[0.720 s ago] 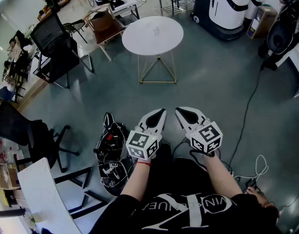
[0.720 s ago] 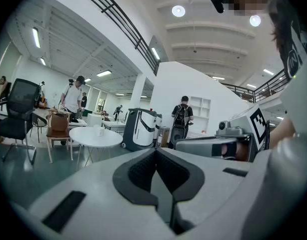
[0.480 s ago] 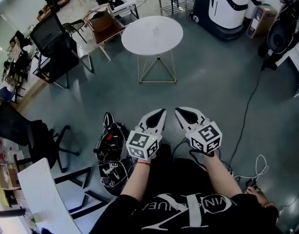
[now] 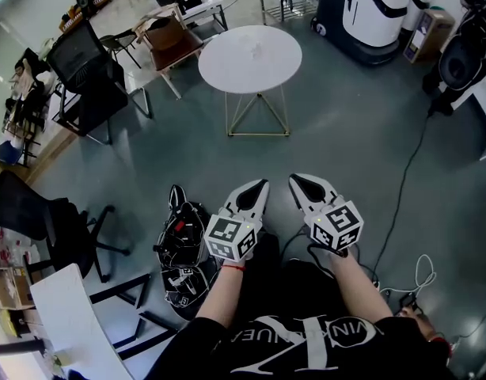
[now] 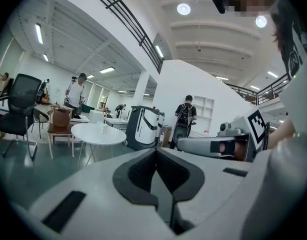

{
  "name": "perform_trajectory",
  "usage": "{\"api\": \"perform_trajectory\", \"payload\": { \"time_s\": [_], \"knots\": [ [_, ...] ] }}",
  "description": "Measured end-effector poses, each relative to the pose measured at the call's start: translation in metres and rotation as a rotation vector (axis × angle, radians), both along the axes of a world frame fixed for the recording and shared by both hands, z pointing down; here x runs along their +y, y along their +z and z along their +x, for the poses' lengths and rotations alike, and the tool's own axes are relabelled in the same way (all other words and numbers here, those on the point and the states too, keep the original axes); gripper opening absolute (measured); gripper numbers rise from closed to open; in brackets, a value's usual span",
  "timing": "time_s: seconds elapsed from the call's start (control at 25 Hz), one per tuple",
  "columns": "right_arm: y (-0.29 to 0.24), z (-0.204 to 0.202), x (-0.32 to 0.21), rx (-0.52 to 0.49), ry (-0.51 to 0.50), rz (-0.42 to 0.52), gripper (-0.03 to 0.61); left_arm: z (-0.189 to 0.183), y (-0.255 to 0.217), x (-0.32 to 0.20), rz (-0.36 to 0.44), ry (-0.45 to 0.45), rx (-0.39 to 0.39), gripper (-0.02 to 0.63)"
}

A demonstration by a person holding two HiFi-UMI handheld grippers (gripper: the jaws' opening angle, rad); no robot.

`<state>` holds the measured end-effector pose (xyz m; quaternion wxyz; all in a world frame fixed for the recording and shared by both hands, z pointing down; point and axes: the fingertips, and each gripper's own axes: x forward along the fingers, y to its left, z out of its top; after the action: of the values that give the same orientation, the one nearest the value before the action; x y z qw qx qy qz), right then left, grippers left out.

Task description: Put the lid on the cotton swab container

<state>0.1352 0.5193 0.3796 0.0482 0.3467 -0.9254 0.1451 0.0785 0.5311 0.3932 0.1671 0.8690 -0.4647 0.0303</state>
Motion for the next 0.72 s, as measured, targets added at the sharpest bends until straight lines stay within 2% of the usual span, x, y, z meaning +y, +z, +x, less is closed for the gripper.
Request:
{"api": "perform_trajectory", "payload": {
  "time_s": [0.2,0.72],
  "knots": [
    [0.003,-0.021,-0.043,-0.006,-0.006,0.005,0.002,-0.018,0.005,-0.048,-0.001,0.007,0.014,0.006],
    [0.008,-0.072,-0.221,0.001,0.054,-0.004,0.002,-0.057,0.006,-0.237,-0.005,0.12,0.029,0.006]
  ]
}}
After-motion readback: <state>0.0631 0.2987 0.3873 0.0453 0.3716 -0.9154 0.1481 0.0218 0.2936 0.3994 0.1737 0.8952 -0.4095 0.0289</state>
